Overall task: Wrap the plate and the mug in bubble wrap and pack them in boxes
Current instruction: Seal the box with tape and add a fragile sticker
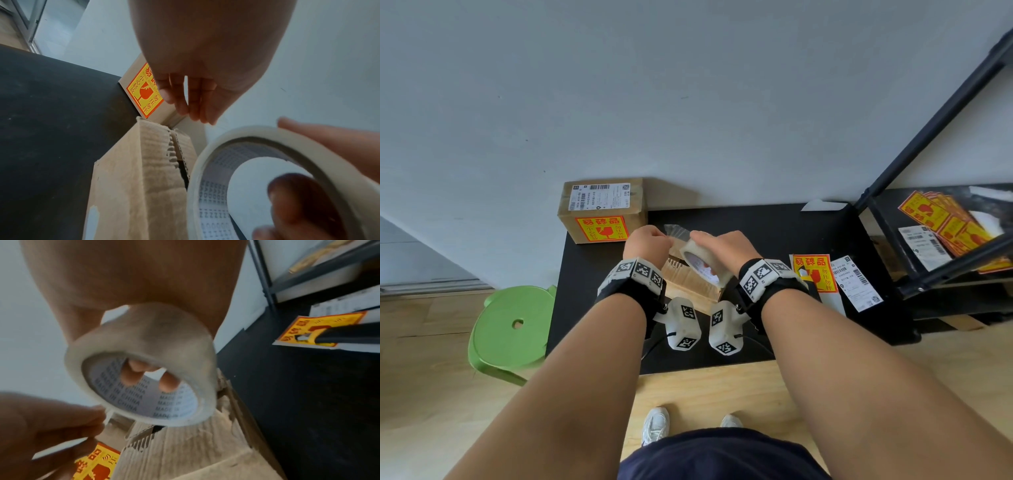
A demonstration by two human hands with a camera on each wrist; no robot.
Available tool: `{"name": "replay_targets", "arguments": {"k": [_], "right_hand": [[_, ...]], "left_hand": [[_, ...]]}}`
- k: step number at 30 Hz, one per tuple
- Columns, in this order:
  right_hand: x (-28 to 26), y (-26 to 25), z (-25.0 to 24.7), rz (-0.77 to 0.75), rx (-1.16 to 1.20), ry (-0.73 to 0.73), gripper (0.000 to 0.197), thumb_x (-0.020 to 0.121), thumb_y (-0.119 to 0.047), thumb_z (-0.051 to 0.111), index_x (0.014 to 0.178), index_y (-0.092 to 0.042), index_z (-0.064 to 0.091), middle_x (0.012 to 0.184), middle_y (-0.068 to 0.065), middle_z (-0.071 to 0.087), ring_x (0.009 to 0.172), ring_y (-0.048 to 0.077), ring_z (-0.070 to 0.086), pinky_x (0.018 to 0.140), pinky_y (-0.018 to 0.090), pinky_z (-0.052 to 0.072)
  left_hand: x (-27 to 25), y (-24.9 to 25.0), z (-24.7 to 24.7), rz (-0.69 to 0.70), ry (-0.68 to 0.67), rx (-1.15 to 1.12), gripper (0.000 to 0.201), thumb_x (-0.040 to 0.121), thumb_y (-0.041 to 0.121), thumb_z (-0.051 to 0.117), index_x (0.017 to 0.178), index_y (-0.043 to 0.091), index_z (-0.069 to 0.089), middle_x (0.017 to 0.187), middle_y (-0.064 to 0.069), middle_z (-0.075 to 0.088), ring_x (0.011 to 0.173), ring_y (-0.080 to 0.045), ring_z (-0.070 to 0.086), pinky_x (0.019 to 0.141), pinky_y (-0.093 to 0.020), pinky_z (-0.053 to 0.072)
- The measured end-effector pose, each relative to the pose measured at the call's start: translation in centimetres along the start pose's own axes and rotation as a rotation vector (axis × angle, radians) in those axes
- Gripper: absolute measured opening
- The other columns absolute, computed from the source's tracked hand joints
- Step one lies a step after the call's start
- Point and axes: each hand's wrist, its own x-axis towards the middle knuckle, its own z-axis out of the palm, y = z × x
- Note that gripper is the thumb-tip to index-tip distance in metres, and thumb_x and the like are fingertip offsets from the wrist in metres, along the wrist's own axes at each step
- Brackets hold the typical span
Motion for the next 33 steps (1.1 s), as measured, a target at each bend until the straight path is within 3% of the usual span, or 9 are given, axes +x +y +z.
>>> {"name": "replay_targets", "arguments": {"k": [2, 4, 10, 18, 23, 27, 29, 33], "right_hand": [[0.0, 0.2, -0.4, 0.026, 0.08, -0.011, 0.042, 0.079, -0.056, 0.066, 0.077, -0.014, 0.064, 0.081, 0.001, 0.067, 0.076, 0.017, 0.064, 0.075, 0.032, 0.05], [-0.1, 0.2, -0.7, 0.027, 0.111, -0.008, 0.036, 0.082, -0.052, 0.066, 0.075, -0.017, 0.06, 0.081, 0.0, 0.064, 0.076, 0.015, 0.061, 0.078, 0.031, 0.049], [0.1, -0.5, -0.4, -0.042, -0.07, 0.054, 0.046, 0.078, -0.053, 0.065, 0.057, -0.015, 0.051, 0.059, -0.001, 0.055, 0.057, 0.016, 0.054, 0.055, 0.028, 0.039], [-0.3, -1.4, 0.4, -0.106, -0.5, 0.118, 0.044, 0.077, -0.055, 0.059, 0.066, -0.013, 0.059, 0.062, 0.0, 0.06, 0.057, 0.019, 0.059, 0.052, 0.025, 0.041], [-0.3, -1.8, 0.4, -0.119, -0.347, 0.07, 0.048, 0.075, -0.057, 0.059, 0.056, -0.015, 0.048, 0.055, -0.003, 0.05, 0.052, 0.018, 0.05, 0.051, 0.027, 0.036], [-0.5, -1.7, 0.2, -0.121, -0.207, 0.029, 0.043, 0.083, -0.038, 0.058, 0.053, -0.019, 0.034, 0.053, -0.003, 0.035, 0.053, 0.017, 0.036, 0.052, 0.03, 0.028], [-0.4, -2.0, 0.2, -0.122, -0.225, 0.046, 0.042, 0.081, -0.036, 0.059, 0.051, -0.02, 0.033, 0.051, -0.004, 0.033, 0.052, 0.017, 0.034, 0.051, 0.029, 0.027], [-0.4, -2.5, 0.1, -0.099, -0.391, 0.076, 0.036, 0.076, -0.035, 0.059, 0.052, -0.017, 0.038, 0.051, -0.003, 0.04, 0.048, 0.02, 0.04, 0.05, 0.026, 0.03]], "left_hand": [[0.2, -0.1, -0.1, -0.018, 0.009, 0.001, 0.009, 0.089, 0.02, 0.062, 0.09, 0.012, 0.067, 0.089, -0.004, 0.065, 0.085, -0.02, 0.061, 0.068, -0.029, 0.045], [0.2, 0.0, -0.2, -0.03, 0.012, -0.003, 0.01, 0.09, 0.02, 0.062, 0.092, 0.012, 0.066, 0.091, -0.004, 0.066, 0.087, -0.02, 0.061, 0.069, -0.031, 0.046], [0.1, 0.2, -0.1, -0.059, 0.02, -0.001, 0.008, 0.09, 0.019, 0.062, 0.091, 0.011, 0.066, 0.091, -0.006, 0.065, 0.087, -0.022, 0.062, 0.071, -0.032, 0.047], [0.9, -0.5, -1.8, -0.078, 0.06, -0.013, 0.013, 0.09, 0.023, 0.063, 0.083, 0.012, 0.064, 0.077, -0.004, 0.059, 0.076, -0.021, 0.056, 0.067, -0.03, 0.043], [1.0, -1.4, -2.1, -0.13, 0.102, 0.009, 0.02, 0.091, 0.021, 0.059, 0.071, 0.016, 0.056, 0.073, -0.003, 0.056, 0.079, -0.024, 0.055, 0.069, -0.031, 0.042], [1.3, -1.9, -2.7, -0.168, 0.127, 0.047, 0.011, 0.089, 0.016, 0.054, 0.085, 0.01, 0.062, 0.084, -0.008, 0.059, 0.079, -0.026, 0.054, 0.07, -0.031, 0.041], [1.5, -1.8, -2.6, -0.183, 0.126, 0.029, 0.011, 0.089, 0.014, 0.053, 0.086, 0.01, 0.062, 0.087, -0.009, 0.059, 0.081, -0.027, 0.054, 0.072, -0.032, 0.043], [1.8, -1.6, -2.2, -0.174, 0.145, 0.019, 0.015, 0.087, 0.01, 0.049, 0.073, 0.01, 0.056, 0.081, -0.009, 0.057, 0.075, -0.026, 0.053, 0.068, -0.032, 0.042]]}}
